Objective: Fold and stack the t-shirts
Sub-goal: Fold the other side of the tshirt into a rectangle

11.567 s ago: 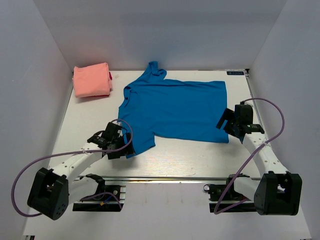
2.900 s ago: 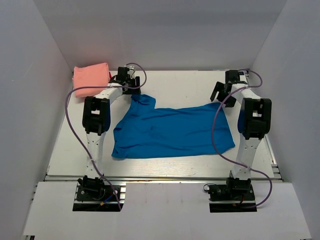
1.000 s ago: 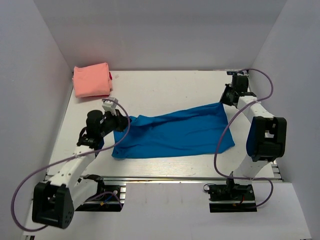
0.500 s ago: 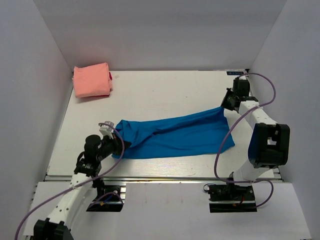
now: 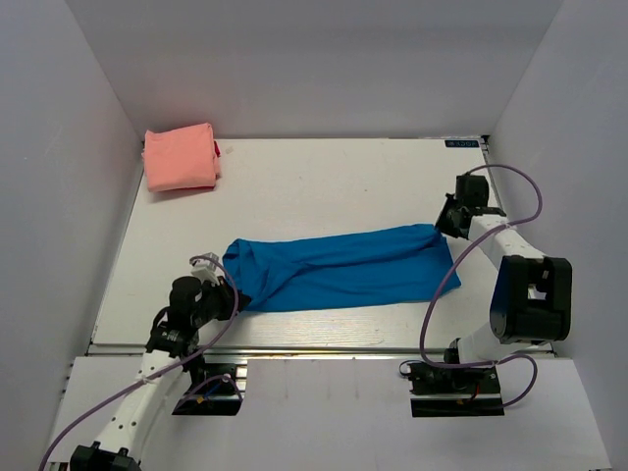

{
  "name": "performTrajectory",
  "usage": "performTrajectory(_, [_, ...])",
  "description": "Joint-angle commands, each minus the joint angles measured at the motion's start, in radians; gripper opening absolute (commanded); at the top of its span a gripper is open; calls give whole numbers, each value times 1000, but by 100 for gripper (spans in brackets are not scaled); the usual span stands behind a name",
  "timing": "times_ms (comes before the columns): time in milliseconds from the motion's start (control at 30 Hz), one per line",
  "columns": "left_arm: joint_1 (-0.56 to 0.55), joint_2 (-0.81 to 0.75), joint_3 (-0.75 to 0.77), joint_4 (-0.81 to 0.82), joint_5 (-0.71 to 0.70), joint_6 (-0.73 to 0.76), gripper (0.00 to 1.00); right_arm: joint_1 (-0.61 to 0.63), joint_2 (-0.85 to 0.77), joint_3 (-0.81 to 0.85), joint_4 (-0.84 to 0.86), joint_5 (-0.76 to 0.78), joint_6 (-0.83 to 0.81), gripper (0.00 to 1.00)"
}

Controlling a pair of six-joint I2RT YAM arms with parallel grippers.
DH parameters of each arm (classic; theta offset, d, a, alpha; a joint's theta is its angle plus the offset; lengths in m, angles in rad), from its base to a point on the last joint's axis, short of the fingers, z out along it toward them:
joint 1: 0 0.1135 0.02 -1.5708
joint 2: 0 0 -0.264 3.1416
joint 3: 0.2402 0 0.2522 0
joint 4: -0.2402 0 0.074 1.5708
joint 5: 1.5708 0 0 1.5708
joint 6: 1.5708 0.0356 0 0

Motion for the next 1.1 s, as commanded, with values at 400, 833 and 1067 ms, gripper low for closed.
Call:
performTrajectory(400, [-3, -6, 73, -147, -130, -82, 100, -23, -89, -65, -176, 328, 233, 90])
performTrajectory(833, [-3, 227, 340, 3, -206, -59, 100, 201, -248, 40, -98, -234, -117, 90])
performTrajectory(1067, [-3, 754, 607, 41, -173, 36, 100, 584, -36, 173, -11, -358, -253, 90])
